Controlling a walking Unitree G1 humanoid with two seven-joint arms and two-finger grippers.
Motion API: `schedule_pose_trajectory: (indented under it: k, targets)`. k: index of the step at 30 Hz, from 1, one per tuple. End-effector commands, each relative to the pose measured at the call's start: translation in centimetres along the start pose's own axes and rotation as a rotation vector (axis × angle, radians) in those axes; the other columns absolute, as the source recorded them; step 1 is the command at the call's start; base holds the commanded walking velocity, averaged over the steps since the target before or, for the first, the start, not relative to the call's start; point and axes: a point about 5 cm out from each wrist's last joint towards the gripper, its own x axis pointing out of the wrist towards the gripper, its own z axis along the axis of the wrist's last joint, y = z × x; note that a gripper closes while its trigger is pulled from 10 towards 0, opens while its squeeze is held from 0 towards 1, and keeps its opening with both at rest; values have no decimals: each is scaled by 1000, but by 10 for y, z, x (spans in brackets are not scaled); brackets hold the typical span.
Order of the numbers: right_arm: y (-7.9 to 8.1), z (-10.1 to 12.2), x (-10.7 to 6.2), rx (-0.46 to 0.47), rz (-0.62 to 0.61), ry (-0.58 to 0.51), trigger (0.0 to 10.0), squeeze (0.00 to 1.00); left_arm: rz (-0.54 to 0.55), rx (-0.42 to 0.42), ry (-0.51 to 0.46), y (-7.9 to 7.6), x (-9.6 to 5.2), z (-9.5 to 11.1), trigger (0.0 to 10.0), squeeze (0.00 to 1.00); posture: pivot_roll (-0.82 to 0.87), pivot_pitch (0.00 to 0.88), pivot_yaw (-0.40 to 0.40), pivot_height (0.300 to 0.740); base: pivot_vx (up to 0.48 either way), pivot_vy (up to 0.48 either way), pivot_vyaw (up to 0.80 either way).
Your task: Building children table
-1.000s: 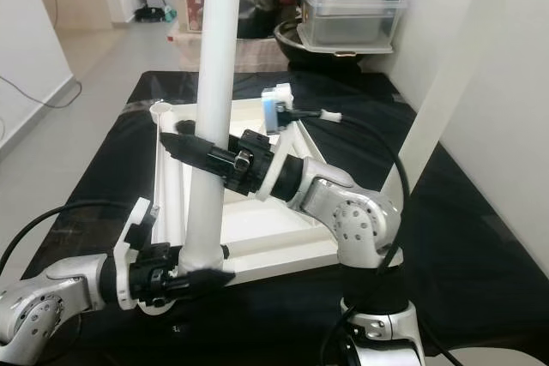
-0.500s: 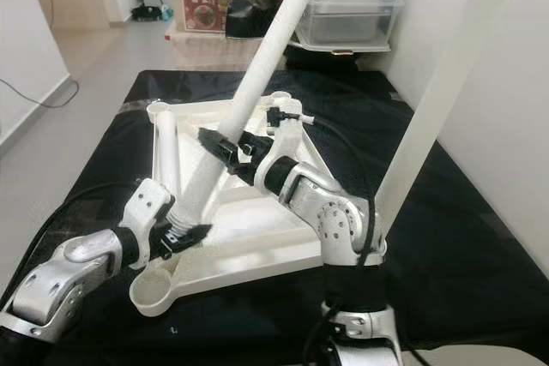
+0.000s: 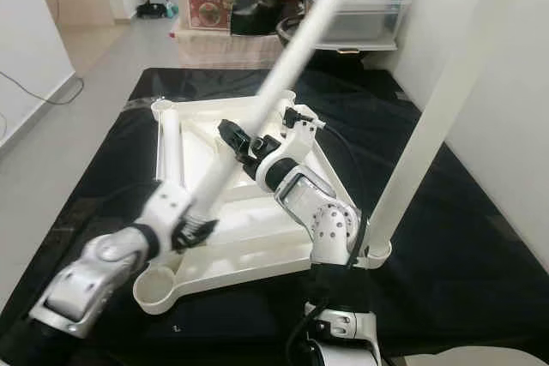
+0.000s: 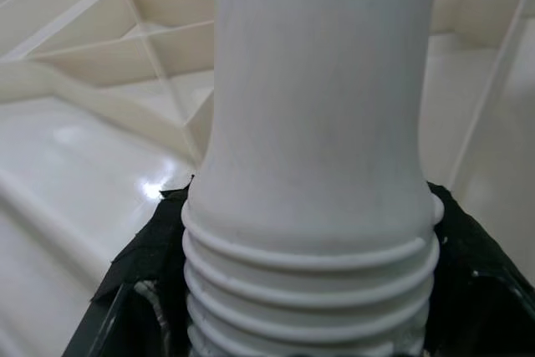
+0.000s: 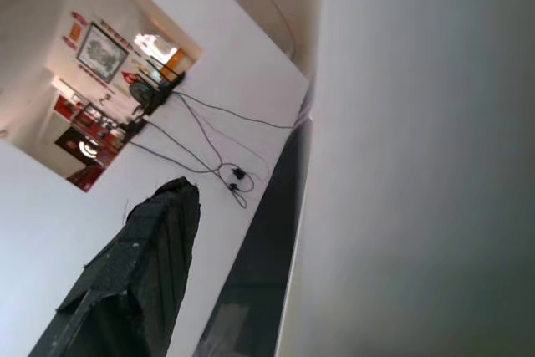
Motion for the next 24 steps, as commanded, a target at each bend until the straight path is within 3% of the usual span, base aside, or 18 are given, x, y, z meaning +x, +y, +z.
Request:
schedule_pose_trajectory:
  k: [1,3,6,18,19,20,21,24]
  targets:
    - [12,-20,8,63,19,39,10000,0,-33,65,15,-4,5,0,10000,0,-79,0,-18,740,0,0,0]
    - [13,-21,8,55,14,42,10000,0,-51,81,14,-7,7,1,10000,0,-79,0,-18,740,0,0,0]
    - [4,-18,10,40,-88,9,10000,0,-84,122,18,-14,8,3,10000,0,-77,0,-16,740,0,0,0]
    - [-9,-11,9,104,-219,-71,10000,0,-77,116,31,-18,10,0,10000,0,-79,0,-14,740,0,0,0]
    - [-10,-10,9,118,-231,-85,2667,0,-83,117,27,-19,11,1,10000,0,-77,0,-13,740,0,0,0]
    - [-10,-10,9,118,-231,-85,2667,0,-83,117,27,-19,11,1,10000,0,-77,0,-13,740,0,0,0]
    - [-10,-10,9,131,-227,-96,0,0,-88,118,24,-21,12,2,10000,0,-77,0,-13,740,0,0,0]
    - [-3,-12,10,165,-176,-87,0,0,-91,126,21,-21,13,2,10000,0,-80,0,-11,740,0,0,0]
